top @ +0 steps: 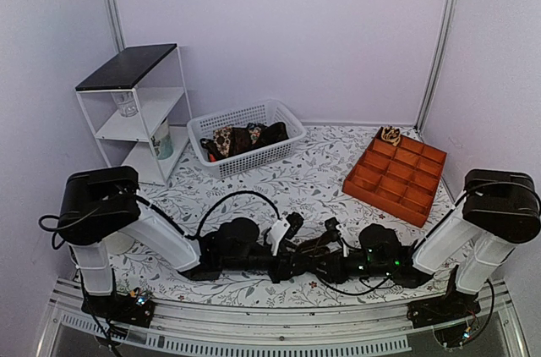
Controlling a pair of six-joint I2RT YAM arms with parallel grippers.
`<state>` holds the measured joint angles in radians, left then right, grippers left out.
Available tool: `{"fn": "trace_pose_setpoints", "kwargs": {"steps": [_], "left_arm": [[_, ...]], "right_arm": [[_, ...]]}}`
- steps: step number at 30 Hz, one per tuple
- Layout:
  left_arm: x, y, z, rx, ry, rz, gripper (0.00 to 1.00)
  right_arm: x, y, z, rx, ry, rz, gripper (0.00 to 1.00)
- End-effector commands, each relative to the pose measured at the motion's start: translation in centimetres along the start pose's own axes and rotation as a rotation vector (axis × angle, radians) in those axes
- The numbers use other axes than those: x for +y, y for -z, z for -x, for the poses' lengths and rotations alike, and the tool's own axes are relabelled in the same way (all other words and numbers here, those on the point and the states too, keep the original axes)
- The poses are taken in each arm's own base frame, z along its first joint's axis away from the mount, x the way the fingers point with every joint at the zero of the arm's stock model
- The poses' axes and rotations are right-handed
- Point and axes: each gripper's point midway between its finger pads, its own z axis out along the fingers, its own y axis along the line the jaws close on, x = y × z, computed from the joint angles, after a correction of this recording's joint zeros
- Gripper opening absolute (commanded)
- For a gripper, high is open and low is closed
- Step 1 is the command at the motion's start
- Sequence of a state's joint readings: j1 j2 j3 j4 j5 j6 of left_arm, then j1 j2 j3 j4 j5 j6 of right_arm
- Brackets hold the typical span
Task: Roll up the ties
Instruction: Adjust the tie at the center of the board.
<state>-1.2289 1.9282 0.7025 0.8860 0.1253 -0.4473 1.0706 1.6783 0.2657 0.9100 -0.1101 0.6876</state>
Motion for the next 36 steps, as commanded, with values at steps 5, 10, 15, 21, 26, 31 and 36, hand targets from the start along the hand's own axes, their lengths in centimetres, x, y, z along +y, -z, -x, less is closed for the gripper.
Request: {"fn": "trace_pose_setpoints", "kwargs": {"steps": [5, 10, 15, 21, 26, 31, 36], "left_arm": [[-2.7, 0.6, -3.5, 0.043, -0.170, -0.082, 0.34], [-1.7, 0.3, -4.8, 0.072, -0.232, -0.039, 0.34], [-0.8, -0.1, -6.2, 0.097, -0.266, -0.009, 0.34], [-0.5, -0.2, -7.3, 0.113, -0.289, -0.003, 0.34], [-0.2, -0.1, -8.3, 0.124, -0.346, 0.029, 0.32], [-0.2, -0.2, -9.2, 0.130, -0.419, 0.050, 0.32], [0.2, 0.7, -9.2, 0.082, -0.467, 0.073, 0.32]], "right_arm": [[-0.9, 1.0, -0.4, 0.012, 0.071, -0.036, 0.50], [-0.1, 1.6, -1.3, 0.115, 0.121, -0.034, 0.56], [0.9, 2.0, -2.5, 0.225, 0.130, -0.006, 0.64], [0.9, 3.3, -2.5, 0.220, 0.105, -0.018, 0.68], [1.3, 4.8, -1.9, 0.216, 0.113, -0.035, 0.70], [2.4, 6.1, -0.5, 0.241, 0.169, -0.056, 0.72], [6.4, 7.9, 2.3, 0.185, 0.307, 0.062, 0.75]]}}
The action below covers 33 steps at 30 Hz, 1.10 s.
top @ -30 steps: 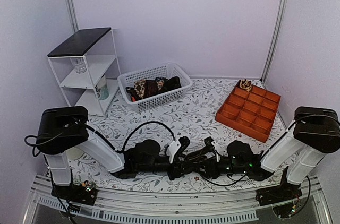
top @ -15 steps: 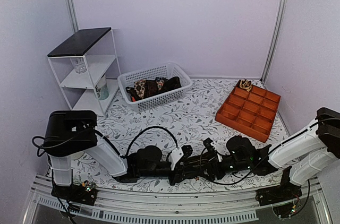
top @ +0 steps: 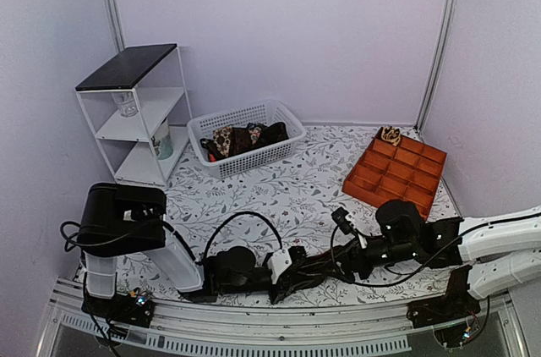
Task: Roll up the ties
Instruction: Adjust the tie at the center of the board.
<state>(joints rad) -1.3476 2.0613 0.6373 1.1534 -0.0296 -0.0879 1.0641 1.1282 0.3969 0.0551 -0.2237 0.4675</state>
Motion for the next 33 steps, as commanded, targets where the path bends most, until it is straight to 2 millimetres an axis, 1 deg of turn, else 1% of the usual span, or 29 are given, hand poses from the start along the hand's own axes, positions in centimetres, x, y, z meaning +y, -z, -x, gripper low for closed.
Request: {"fn": "trace_pose_setpoints", "kwargs": {"steps": [1, 4, 7, 8, 11, 15, 17, 21, 26, 33], "left_arm": [[-0.2, 1.5, -6.2, 0.160, -0.077, 0.022, 0.32], [0.0, 1.7, -6.7, 0.166, -0.095, 0.034, 0.37], [0.2, 1.4, -7.3, 0.175, -0.109, 0.041, 0.40], [0.2, 1.4, -7.6, 0.182, -0.111, 0.042, 0.41], [0.4, 1.4, -8.2, 0.189, -0.111, 0.048, 0.47], [0.3, 1.4, -8.2, 0.183, -0.119, 0.049, 0.48], [0.4, 1.4, -8.1, 0.178, -0.123, 0.052, 0.48], [0.6, 1.7, -8.0, 0.165, -0.132, 0.061, 0.48], [0.7, 1.9, -7.9, 0.155, -0.140, 0.068, 0.48], [1.2, 2.3, -7.7, 0.139, -0.153, 0.095, 0.48]], "right_arm": [[2.9, 2.6, 2.5, -0.041, 0.169, 0.067, 0.76], [4.1, 3.6, 3.7, -0.087, 0.310, 0.091, 0.80], [4.7, 3.4, 4.1, -0.090, 0.438, 0.114, 0.84], [5.1, 3.2, 4.0, -0.080, 0.520, 0.133, 0.85], [5.2, 2.2, 3.0, 0.008, 0.669, 0.157, 0.86], [4.8, 0.8, 1.2, 0.083, 0.805, 0.210, 0.88], [4.9, 0.3, 1.0, 0.083, 0.855, 0.228, 0.88], [4.8, -0.7, 1.4, 0.053, 0.935, 0.227, 0.88], [3.2, -2.6, 1.9, 0.081, 0.990, 0.159, 0.88], [2.0, -3.7, 2.7, 0.060, 1.015, 0.104, 0.89]]}}
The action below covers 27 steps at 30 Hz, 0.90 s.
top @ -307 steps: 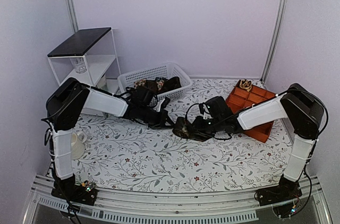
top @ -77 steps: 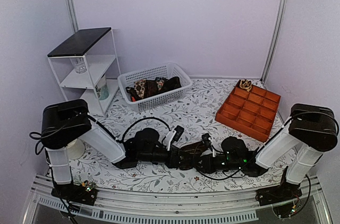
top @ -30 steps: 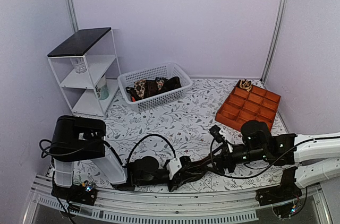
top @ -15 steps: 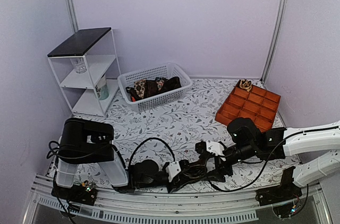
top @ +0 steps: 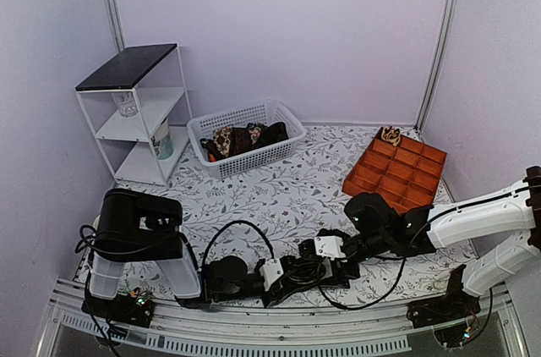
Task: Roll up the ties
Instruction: Adjust the tie at the center of the board.
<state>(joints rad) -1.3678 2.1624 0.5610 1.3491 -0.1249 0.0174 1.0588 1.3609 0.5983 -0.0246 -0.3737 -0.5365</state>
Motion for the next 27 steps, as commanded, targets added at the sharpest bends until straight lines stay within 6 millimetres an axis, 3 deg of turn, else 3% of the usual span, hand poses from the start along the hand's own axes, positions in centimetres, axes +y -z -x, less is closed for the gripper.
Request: {"fn": "trace_pose_setpoints", "kwargs": {"steps": [1, 14, 27], "left_arm": [[-0.1, 1.1, -5.1, 0.154, -0.050, 0.012, 0.47], [0.0, 1.3, -5.0, 0.154, -0.052, 0.022, 0.47], [0.9, 1.8, -5.3, 0.155, -0.050, 0.066, 0.47]], "right_arm": [[-1.9, -0.6, 0.9, -0.014, 0.053, -0.064, 0.89], [-2.2, -1.0, 1.8, -0.016, 0.089, -0.040, 0.93], [-0.8, -2.6, -0.7, 0.047, 0.052, 0.061, 0.90]]}}
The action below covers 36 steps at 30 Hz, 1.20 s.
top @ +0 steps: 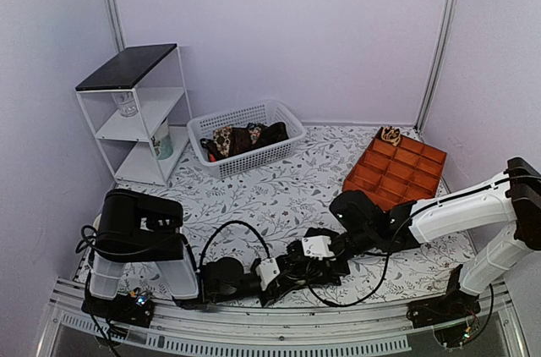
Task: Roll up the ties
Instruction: Adjust the tie at the center of the board, then pick up the tie from the center of the board.
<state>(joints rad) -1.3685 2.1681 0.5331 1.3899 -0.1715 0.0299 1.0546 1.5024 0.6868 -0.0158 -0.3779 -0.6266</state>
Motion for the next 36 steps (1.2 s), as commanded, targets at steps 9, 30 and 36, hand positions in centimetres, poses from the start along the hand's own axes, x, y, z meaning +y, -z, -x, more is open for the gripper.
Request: {"fn": "trace_pose_setpoints", "kwargs": {"steps": [9, 30, 36], "left_arm": [[0.9, 1.2, -5.1, 0.158, -0.019, 0.071, 0.47], [1.0, 1.1, -5.1, 0.162, 0.006, 0.081, 0.44], [1.2, 1.4, -5.1, 0.165, 0.023, 0.095, 0.50]], "right_arm": [[-1.1, -1.2, -1.8, 0.041, -0.042, -0.001, 0.71], [-1.3, -1.1, -1.5, 0.013, -0.010, -0.004, 0.82], [-2.3, -1.8, -2.2, 0.045, -0.029, -0.048, 0.71]]}}
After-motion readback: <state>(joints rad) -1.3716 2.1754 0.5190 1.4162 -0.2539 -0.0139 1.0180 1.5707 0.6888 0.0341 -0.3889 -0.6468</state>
